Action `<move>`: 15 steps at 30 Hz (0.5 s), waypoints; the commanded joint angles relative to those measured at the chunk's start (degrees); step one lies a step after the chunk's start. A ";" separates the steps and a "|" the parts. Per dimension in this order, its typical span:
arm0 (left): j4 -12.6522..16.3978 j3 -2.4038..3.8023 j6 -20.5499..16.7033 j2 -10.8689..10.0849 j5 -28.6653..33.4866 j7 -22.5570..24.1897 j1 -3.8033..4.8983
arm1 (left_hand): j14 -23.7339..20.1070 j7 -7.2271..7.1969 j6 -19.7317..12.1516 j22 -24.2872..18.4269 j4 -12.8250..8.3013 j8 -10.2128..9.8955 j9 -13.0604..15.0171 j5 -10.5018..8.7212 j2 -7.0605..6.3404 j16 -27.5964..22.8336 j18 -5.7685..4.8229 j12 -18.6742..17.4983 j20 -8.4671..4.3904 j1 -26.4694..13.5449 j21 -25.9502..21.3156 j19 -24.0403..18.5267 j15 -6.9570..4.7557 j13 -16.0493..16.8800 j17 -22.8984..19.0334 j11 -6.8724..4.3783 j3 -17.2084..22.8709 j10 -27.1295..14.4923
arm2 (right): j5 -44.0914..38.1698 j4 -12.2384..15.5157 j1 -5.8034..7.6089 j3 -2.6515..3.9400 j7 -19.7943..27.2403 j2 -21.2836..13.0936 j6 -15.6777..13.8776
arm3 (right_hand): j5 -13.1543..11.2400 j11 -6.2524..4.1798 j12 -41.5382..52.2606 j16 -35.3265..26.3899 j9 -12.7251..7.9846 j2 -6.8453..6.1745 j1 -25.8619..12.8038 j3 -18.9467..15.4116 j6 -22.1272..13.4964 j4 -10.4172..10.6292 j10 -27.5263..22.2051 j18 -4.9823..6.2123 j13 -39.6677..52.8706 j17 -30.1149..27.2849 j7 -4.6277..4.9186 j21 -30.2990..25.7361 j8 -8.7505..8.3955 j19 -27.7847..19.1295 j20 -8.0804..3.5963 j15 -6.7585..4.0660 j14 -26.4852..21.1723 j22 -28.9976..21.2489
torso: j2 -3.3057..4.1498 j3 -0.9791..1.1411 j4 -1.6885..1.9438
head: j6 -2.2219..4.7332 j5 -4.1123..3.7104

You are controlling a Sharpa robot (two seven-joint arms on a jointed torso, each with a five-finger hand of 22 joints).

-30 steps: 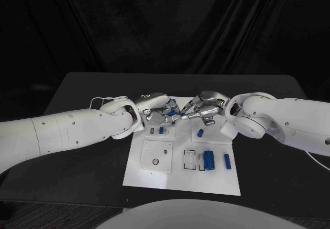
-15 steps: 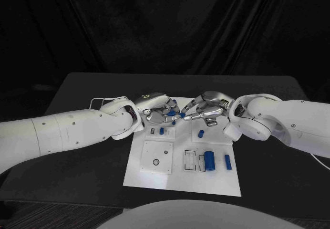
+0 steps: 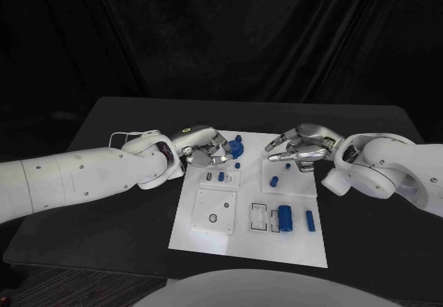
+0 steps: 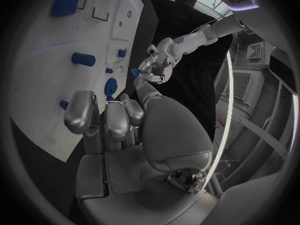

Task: Assemble the parts on the task board

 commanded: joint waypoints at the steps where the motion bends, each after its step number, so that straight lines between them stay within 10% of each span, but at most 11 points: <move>1: 2.28 0.13 4.65 -1.76 0.29 -7.19 1.63 | 6.05 -1.03 0.55 12.20 -6.09 0.41 0.34 -0.04 0.09 -0.05 0.05 -0.34 -0.28 -0.71 0.19 0.45 -0.52 7.95 15.10 -0.10 6.57 -0.12 | -0.01 1.21 0.01 0.03 0.40 -1.35 -2.13 | -0.36 -0.04 -0.28 -0.24 -0.07 -0.40 0.22 -0.36 0.03 0.04 -0.37 0.69 -0.25 -0.11 0.00 -0.15 0.38 -0.08 0.25 0.24 0.22 6.89 | -0.02 0.00 0.02 | -0.32 0.96; 8: 6.13 0.13 14.29 -5.79 0.30 -16.91 5.66 | 6.05 -1.18 0.16 12.11 -7.03 1.21 2.04 -1.32 -0.34 -0.05 0.10 -0.85 -0.48 -2.20 -0.06 0.33 -0.72 7.57 15.10 -0.27 8.85 -0.34 | -1.17 2.62 0.01 0.03 -1.56 -3.29 -1.73 | -0.87 -0.10 -0.85 -0.57 -0.18 0.03 0.96 -0.24 0.23 0.18 -0.78 0.76 -1.04 -0.67 0.00 -0.59 0.94 -0.21 0.25 0.23 0.04 6.80 | -0.04 0.13 -0.05 | -0.82 2.97; 15: 8.16 0.13 20.08 -7.97 1.50 -22.80 8.62 | 6.05 -1.18 -0.12 12.06 -7.49 1.54 2.80 -2.17 -0.42 -0.05 0.13 -1.05 -0.52 -2.99 -0.21 0.24 -0.73 7.43 15.10 -0.29 10.03 -0.45 | -1.66 2.88 0.00 0.02 -2.90 -3.72 -1.91 | -0.37 -0.16 -1.23 -0.78 -0.47 0.56 2.23 0.08 -0.02 0.14 -1.00 0.78 -1.63 -0.98 0.02 -0.81 1.35 -0.24 0.20 0.14 -0.06 6.76 | -0.34 0.88 -0.46 | -0.88 4.30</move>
